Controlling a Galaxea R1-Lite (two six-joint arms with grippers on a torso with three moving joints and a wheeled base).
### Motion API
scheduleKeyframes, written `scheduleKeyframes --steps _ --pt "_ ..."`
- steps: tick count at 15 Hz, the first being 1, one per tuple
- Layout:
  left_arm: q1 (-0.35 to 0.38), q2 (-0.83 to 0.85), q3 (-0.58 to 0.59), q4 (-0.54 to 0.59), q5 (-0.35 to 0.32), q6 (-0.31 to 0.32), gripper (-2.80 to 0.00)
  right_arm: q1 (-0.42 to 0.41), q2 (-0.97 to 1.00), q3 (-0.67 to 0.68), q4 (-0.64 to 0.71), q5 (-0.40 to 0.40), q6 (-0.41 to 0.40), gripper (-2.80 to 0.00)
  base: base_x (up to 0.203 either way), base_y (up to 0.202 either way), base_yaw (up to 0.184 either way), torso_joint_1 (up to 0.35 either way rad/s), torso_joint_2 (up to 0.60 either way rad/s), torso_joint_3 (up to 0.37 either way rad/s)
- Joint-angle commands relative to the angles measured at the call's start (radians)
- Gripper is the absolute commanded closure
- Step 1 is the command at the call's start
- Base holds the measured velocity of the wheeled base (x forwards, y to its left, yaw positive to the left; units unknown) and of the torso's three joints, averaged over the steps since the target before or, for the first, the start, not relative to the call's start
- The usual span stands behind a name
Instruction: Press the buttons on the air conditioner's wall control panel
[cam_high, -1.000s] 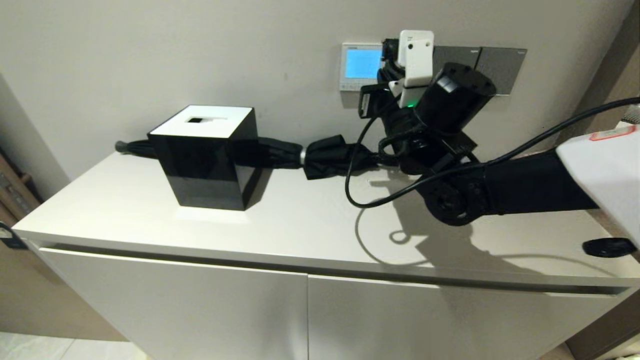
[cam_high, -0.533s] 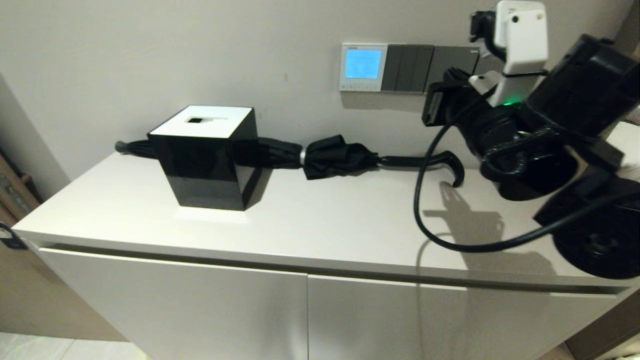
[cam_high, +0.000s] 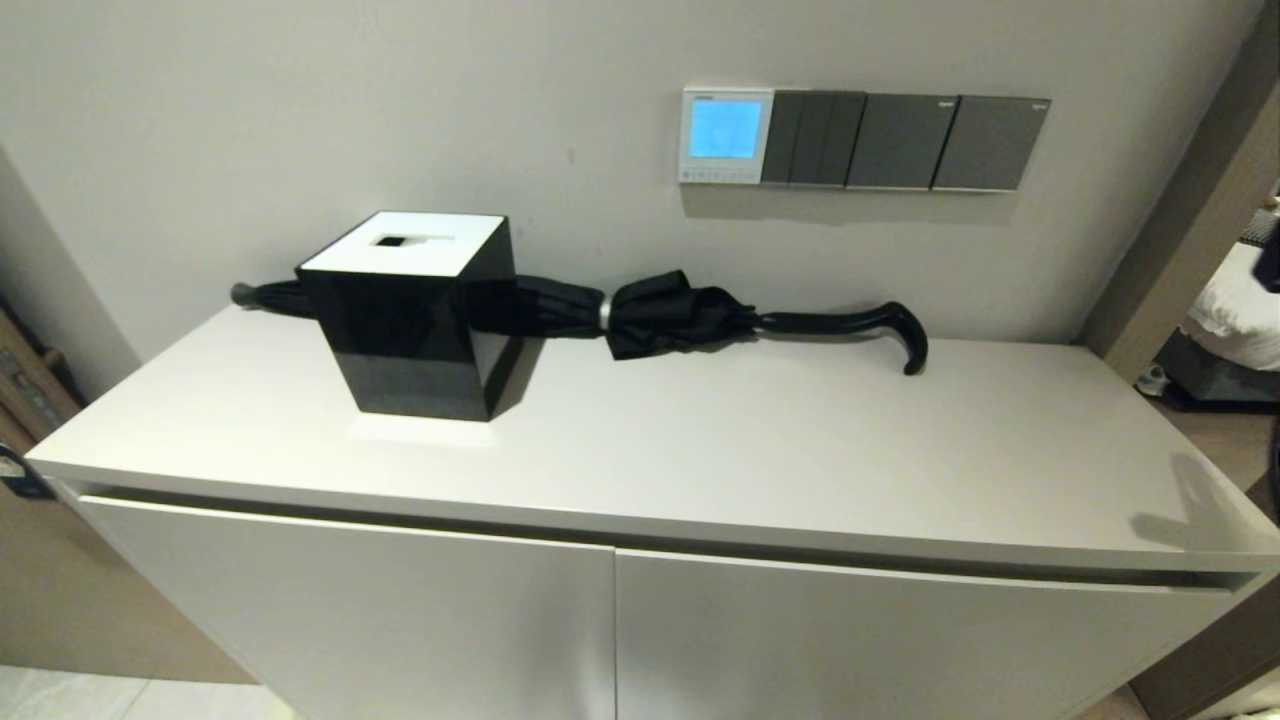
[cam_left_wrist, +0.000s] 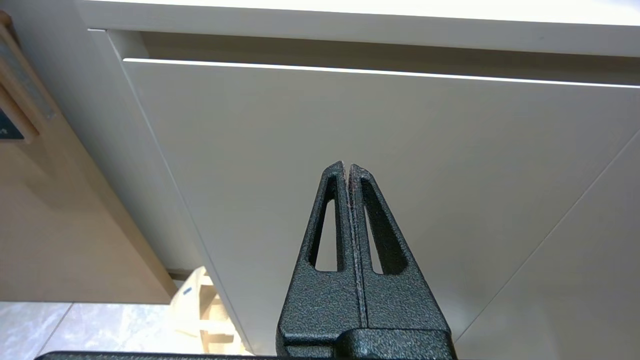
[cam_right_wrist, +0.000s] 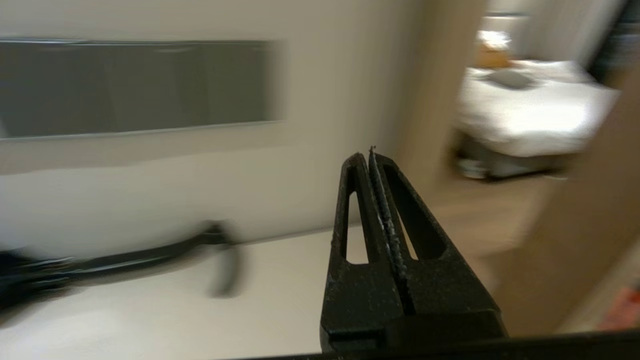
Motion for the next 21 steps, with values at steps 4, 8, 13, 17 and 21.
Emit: scheduleKeyframes --steps 4,8,13,17,21 --pt "0.000 0.001 0.000 0.000 0.000 0.000 0.00 -0.235 -0.377 0.128 0.247 0.003 -0.005 0.00 0.000 0.000 0.000 0.000 0.00 0.000" --pt "0.000 0.000 0.000 0.000 0.000 0.000 0.00 -0.297 -0.552 0.284 0.560 0.090 -0.012 0.00 0.000 0.000 0.000 0.000 0.00 0.000" --pt "0.000 0.000 0.000 0.000 0.000 0.000 0.00 -0.300 -0.670 0.559 0.591 0.142 -0.012 0.00 0.000 0.000 0.000 0.000 0.00 0.000" --pt "0.000 0.000 0.000 0.000 0.000 0.000 0.00 -0.304 -0.740 0.673 0.591 0.224 0.078 0.00 0.000 0.000 0.000 0.000 0.00 0.000" --pt "0.000 0.000 0.000 0.000 0.000 0.000 0.00 -0.330 -0.750 0.687 0.593 0.387 0.222 0.00 0.000 0.000 0.000 0.000 0.00 0.000"
